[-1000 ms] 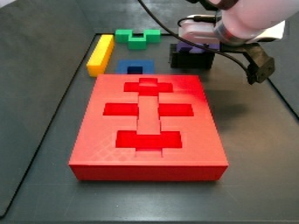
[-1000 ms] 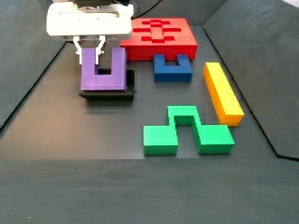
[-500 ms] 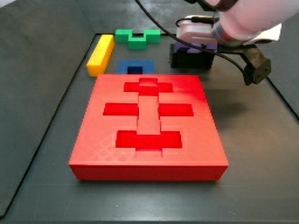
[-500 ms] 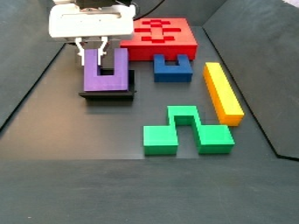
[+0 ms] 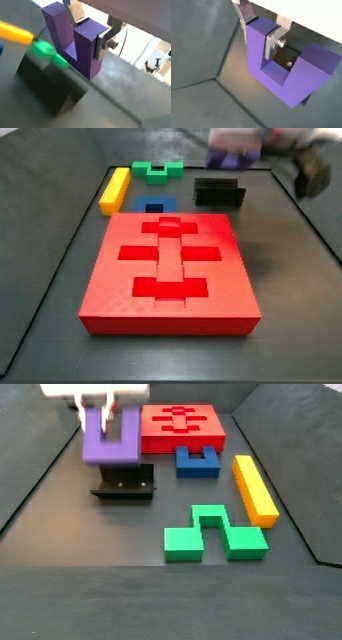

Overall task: Pick up the purple object. Move up. Place the purple object on the fixture. Regrasp the purple object. Move to above the board. Insert the purple object.
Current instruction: Move to above the board.

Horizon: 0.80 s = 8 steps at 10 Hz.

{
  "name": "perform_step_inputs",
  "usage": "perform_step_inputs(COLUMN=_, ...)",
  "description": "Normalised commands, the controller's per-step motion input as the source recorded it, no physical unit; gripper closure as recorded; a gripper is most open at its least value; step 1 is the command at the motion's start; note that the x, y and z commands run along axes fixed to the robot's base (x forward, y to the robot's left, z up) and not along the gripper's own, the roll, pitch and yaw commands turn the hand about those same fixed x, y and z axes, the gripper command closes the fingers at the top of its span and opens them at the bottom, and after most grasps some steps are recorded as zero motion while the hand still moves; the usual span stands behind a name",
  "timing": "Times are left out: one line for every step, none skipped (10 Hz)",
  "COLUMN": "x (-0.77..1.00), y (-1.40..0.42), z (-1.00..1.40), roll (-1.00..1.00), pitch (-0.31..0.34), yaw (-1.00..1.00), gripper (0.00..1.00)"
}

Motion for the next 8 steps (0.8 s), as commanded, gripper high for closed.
perform_step_inputs(x=-0.06, y=0.03, z=1.4, roll=0.0, pitch=0.043, yaw=0.01, gripper=1.0)
perform_step_inputs(x=-0.04, y=0.01, z=1.4, roll=0.01, pitch=0.056, yaw=0.02, gripper=1.0)
perform_step_inputs(x=-0.05, y=0.01, z=1.4, roll=0.0, pitch=0.057, yaw=0.02, gripper=1.0)
perform_step_inputs(x=-0.03, y=0.02, z=1.4, roll=-0.01, pitch=0.041, yaw=0.03, gripper=1.0)
perform_step_inputs(x=-0.02, y=0.0, z=0.98, roll=-0.01, pitch=0.048, yaw=0.03, gripper=1.0)
perform_step_inputs(x=0.01, y=0.0, z=0.44, roll=0.0, pitch=0.051, yaw=0.03, gripper=1.0)
perform_step_inputs(x=0.03, y=0.0, z=0.28, roll=0.01, pitch=0.06, yaw=0.03, gripper=1.0)
perform_step_inputs(x=-1.24, y=-1.4, z=0.29, roll=-1.0, pitch=0.088, yaw=0.04, gripper=1.0)
